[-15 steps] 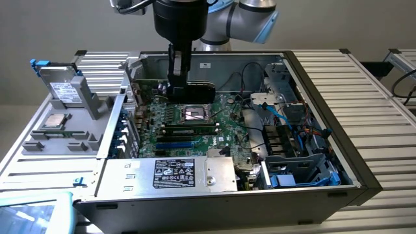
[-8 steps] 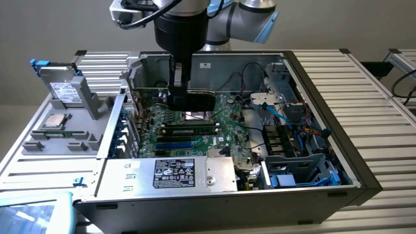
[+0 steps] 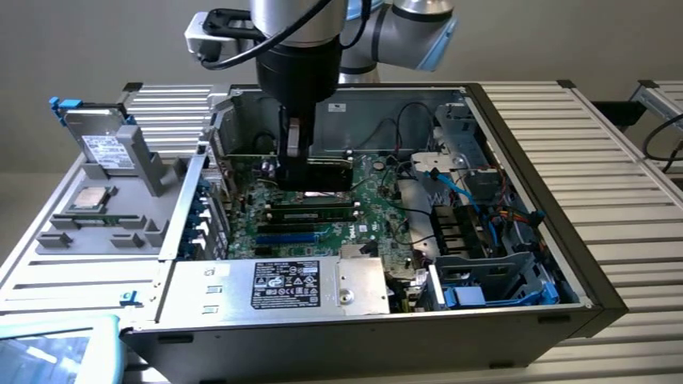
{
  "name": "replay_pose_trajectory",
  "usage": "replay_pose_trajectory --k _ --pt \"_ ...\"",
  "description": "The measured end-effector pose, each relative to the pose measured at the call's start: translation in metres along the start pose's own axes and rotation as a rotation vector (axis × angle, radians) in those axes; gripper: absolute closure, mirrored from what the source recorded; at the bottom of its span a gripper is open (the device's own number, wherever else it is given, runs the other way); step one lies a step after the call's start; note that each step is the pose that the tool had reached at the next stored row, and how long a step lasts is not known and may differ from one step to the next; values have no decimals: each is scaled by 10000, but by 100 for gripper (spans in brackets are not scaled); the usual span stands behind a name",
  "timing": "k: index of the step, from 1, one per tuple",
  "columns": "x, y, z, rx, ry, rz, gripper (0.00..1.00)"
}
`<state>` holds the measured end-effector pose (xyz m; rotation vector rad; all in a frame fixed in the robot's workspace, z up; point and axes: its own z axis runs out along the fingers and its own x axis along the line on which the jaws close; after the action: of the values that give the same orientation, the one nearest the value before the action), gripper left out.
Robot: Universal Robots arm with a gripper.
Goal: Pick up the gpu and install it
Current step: 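Insert the gpu into the slot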
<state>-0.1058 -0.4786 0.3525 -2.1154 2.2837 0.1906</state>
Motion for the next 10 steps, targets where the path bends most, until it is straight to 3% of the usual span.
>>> replay_pose_trajectory --k 3,10 --pt "3 -3 28 -12 69 5 72" --pt "8 -5 58 -24 40 6 72"
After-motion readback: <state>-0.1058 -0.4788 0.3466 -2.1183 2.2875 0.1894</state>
